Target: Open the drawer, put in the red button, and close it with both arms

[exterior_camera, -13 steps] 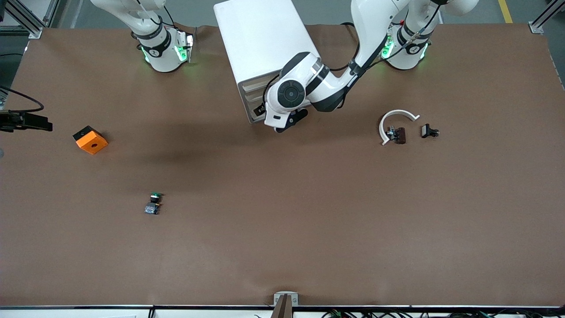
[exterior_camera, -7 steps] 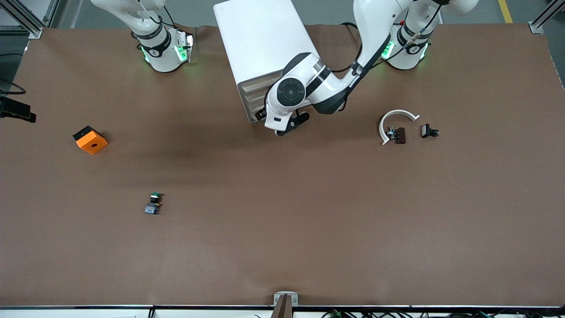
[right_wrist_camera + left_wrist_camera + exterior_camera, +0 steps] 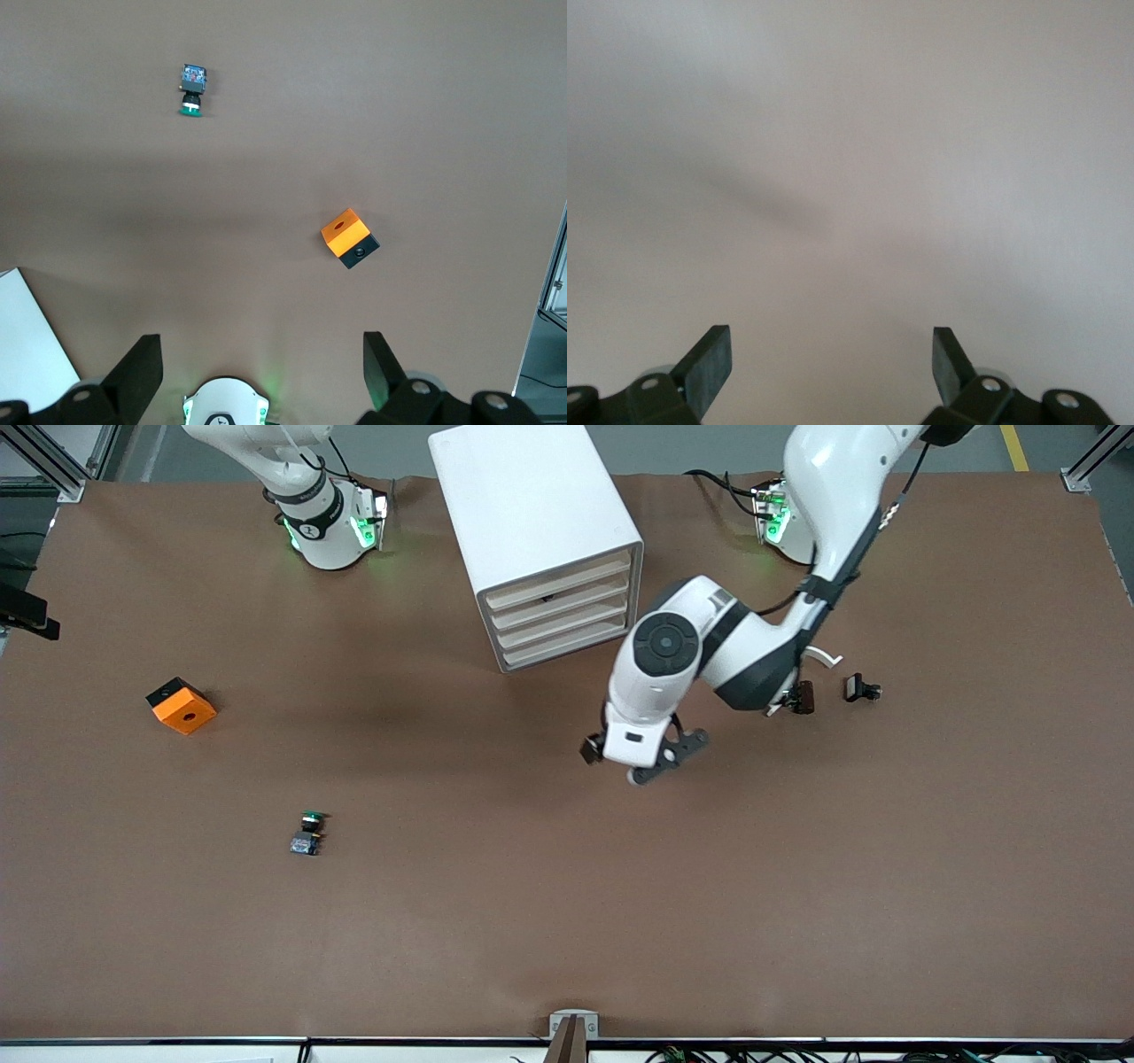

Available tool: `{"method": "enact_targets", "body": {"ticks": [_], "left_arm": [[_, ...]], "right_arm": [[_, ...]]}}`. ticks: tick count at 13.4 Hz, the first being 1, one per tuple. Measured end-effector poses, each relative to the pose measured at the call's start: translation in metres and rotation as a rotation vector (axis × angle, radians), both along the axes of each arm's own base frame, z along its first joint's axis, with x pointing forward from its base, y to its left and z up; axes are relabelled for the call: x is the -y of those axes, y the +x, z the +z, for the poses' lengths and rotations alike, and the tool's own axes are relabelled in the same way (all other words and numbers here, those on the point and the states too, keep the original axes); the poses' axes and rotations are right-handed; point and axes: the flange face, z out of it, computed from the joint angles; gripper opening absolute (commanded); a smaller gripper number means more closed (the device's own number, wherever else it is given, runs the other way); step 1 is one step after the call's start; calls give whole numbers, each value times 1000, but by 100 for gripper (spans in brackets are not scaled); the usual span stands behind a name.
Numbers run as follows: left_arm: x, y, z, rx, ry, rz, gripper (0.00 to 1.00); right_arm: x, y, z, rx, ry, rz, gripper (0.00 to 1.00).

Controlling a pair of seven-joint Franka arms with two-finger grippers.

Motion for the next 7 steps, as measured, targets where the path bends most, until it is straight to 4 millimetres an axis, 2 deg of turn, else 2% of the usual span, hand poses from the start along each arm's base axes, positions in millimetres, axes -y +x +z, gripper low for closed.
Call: {"method": "enact_targets", "body": {"ticks": [2, 4, 5, 7], "left_arm": [[-48, 35, 9, 48, 32, 14, 100], [-117, 69, 40, 72, 47, -15, 100], [-151, 78, 60, 73, 67, -47, 100], [-212, 83, 101, 48, 99, -108, 100]], "right_arm": [[0, -2, 1, -3, 5, -2, 100], [1, -7, -4, -16, 8, -46, 100], [-1, -9, -8, -24, 16, -83, 100], [-2, -12, -11, -28, 29, -118, 100]]}}
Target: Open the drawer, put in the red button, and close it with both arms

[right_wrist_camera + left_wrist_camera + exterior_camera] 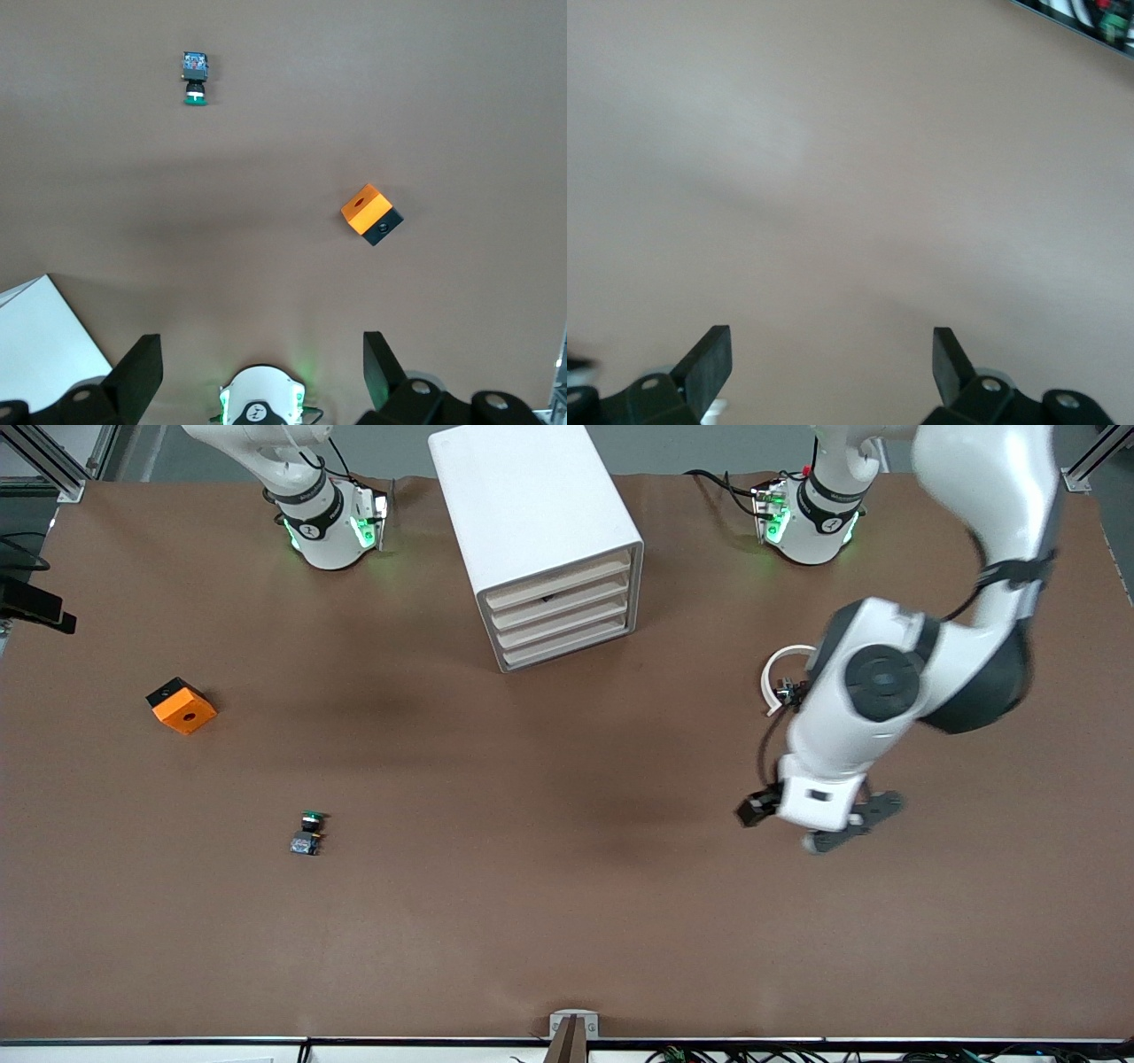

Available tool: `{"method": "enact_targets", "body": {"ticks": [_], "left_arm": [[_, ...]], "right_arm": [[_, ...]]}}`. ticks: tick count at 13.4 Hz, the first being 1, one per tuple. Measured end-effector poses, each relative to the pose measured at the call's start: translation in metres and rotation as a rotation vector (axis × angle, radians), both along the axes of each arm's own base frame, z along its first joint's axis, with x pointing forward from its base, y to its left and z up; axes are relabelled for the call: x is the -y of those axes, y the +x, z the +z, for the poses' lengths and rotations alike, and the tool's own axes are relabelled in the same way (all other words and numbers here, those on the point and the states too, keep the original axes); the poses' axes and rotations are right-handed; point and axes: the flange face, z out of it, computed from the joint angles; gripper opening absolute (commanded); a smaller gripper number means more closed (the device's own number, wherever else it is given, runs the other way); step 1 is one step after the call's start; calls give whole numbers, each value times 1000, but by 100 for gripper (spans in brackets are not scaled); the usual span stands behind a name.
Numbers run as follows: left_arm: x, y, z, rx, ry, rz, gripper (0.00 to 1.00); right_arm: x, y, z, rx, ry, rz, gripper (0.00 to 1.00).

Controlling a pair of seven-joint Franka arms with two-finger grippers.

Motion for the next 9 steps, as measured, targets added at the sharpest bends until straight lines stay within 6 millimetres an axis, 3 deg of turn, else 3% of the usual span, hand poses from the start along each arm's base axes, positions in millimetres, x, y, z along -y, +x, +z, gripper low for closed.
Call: {"method": "enact_targets", "body": {"ticks": [4, 6, 9], "left_arm": [[-129, -17, 72, -88, -71, -192, 100], [-187, -36, 94, -83, -106, -258, 100], [-217, -67, 98, -89, -139, -337, 100]], "right_arm": [[1, -6, 7, 55, 2, 11, 100], [3, -16, 12, 77, 8, 47, 100], [4, -31, 16, 97, 12, 59, 100]]}}
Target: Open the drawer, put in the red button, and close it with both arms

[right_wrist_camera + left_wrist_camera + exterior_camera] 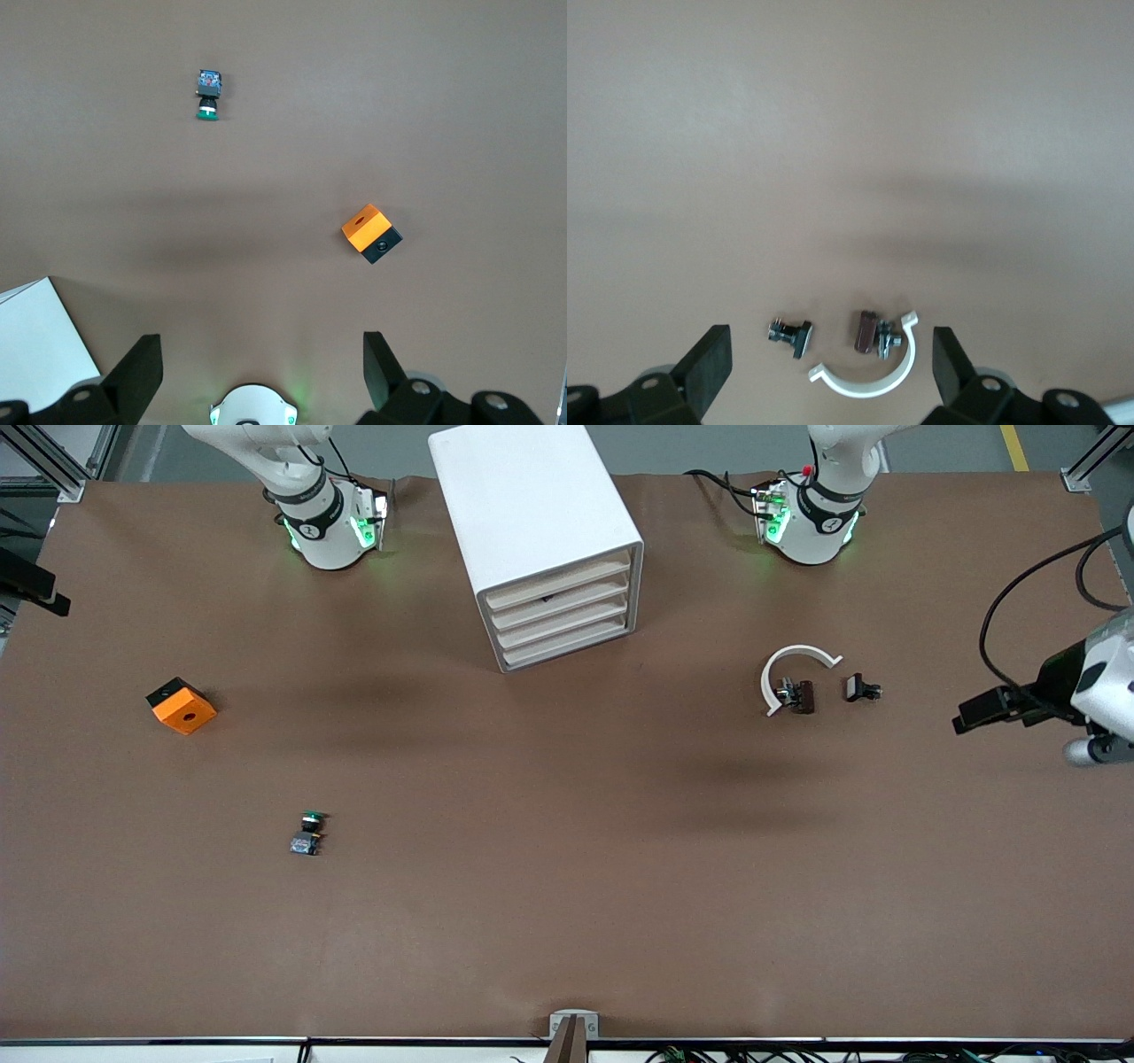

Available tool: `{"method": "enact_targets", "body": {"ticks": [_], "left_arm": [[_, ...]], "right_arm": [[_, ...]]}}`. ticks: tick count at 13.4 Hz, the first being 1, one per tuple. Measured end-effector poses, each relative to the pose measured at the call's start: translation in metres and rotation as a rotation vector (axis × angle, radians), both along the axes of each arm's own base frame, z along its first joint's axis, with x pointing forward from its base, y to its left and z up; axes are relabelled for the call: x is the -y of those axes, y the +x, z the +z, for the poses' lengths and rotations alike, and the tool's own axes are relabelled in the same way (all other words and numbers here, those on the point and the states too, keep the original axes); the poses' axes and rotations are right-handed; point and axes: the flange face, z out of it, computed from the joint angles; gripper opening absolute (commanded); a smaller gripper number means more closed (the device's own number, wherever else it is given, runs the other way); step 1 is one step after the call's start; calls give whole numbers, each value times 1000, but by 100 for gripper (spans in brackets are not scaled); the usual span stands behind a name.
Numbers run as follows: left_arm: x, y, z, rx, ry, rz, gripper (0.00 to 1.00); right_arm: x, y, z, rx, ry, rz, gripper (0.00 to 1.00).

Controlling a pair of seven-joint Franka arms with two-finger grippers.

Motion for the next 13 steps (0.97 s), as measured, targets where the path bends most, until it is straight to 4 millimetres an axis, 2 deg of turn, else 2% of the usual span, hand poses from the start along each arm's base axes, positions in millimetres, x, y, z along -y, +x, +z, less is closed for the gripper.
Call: {"method": "enact_targets", "body": {"ticks": [3, 7, 10, 13], "left_arm": [[-13, -22, -5, 14, -11, -11, 100], [-9, -37, -4, 85, -7, -13, 100], [-5, -33, 21, 156, -2, -18, 100], [7, -29, 49, 206, -3, -42, 100]], "right_arm": [[-1, -10, -3, 15, 2, 5, 100], [-2, -9, -4, 30, 1, 17, 100], [-2, -9, -3, 39, 0, 20, 100], [-2, -9, 0, 54, -2, 19, 100]]}}
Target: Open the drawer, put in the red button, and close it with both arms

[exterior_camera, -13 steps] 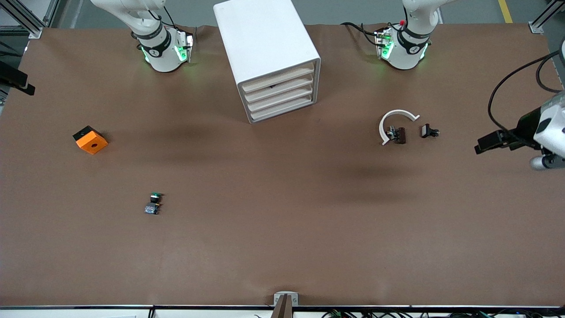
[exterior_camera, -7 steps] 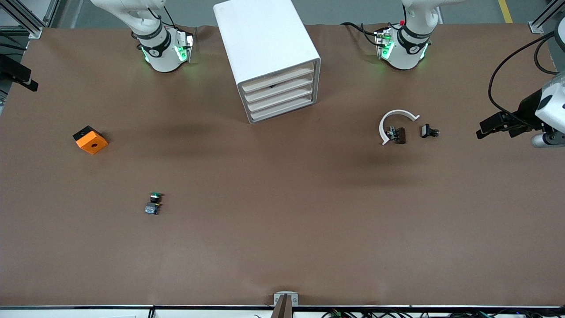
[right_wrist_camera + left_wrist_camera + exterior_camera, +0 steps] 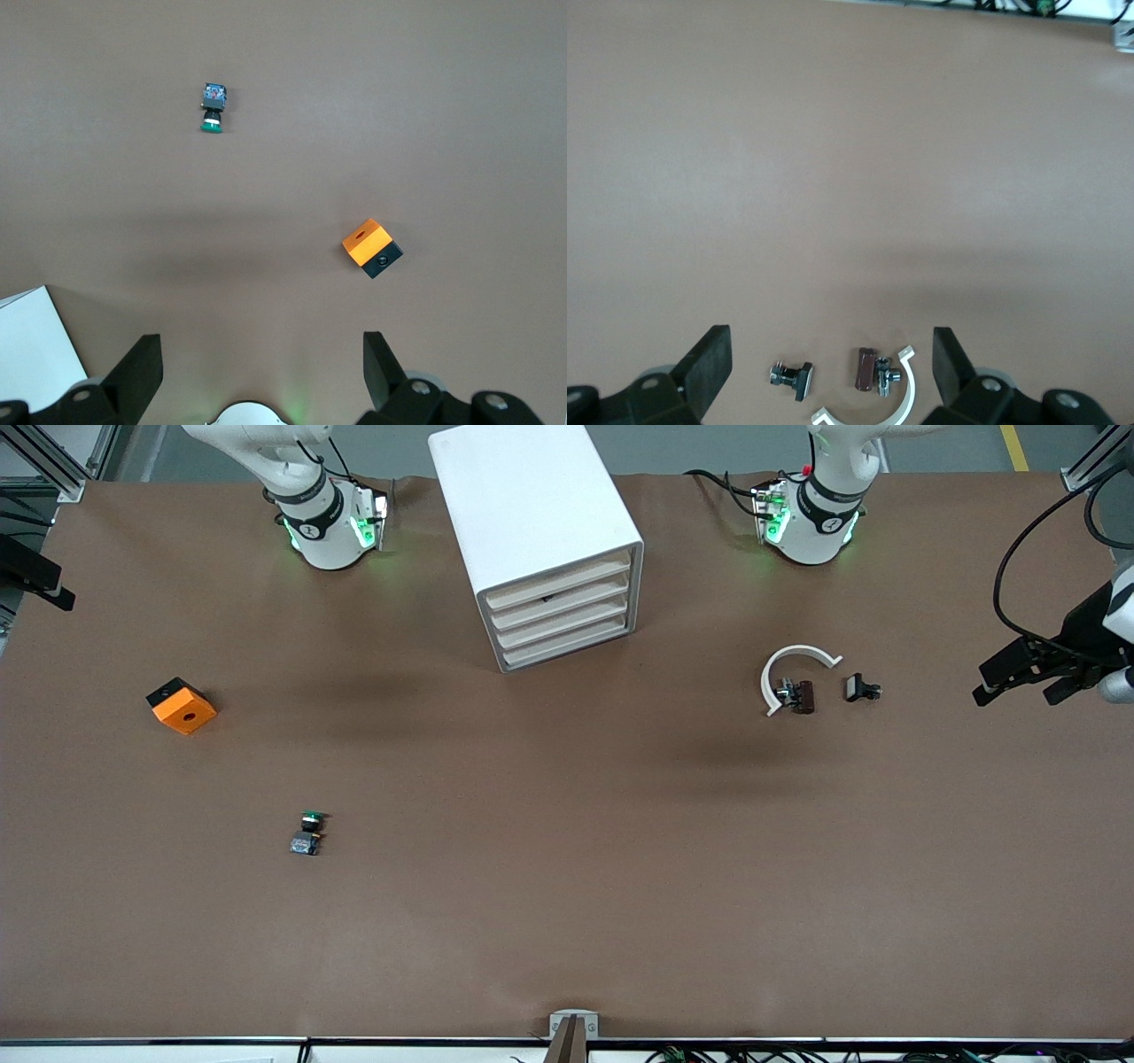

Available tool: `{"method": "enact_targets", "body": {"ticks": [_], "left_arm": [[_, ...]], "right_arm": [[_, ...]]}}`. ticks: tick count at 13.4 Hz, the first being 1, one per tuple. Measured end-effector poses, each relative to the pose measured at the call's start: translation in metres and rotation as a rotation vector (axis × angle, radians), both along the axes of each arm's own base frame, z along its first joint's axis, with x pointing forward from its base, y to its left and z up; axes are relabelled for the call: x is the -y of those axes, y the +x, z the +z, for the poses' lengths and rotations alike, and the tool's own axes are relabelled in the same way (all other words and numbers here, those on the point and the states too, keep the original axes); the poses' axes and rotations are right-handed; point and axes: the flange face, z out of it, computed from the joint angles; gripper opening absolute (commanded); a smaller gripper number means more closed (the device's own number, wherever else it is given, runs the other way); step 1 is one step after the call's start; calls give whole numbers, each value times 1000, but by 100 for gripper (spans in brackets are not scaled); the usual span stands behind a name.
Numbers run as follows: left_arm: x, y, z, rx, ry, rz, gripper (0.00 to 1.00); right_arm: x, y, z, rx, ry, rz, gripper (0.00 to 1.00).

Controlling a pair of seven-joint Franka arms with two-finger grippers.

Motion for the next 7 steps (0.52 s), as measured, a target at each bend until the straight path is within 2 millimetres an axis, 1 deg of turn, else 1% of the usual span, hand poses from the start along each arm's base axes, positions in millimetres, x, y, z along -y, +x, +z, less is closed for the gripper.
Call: {"method": "enact_targets", "body": {"ticks": [2, 4, 5, 6, 7], "left_arm": [[3, -3, 21, -3, 0, -10, 100], [1, -8, 48, -5, 4, -14, 100], [0, -9, 58, 0, 4, -13, 100], [-1, -10, 63, 3, 5, -12, 100], [-1, -10, 63, 2, 5, -11, 100]], "right_arm": [[0, -2, 0, 22, -2, 0, 100], [0, -8, -4, 34, -1, 0, 100], [0, -11, -5, 35, 0, 0, 100], [0, -14, -5, 36, 1, 0, 100], [0, -15, -5, 37, 1, 0, 100]]}}
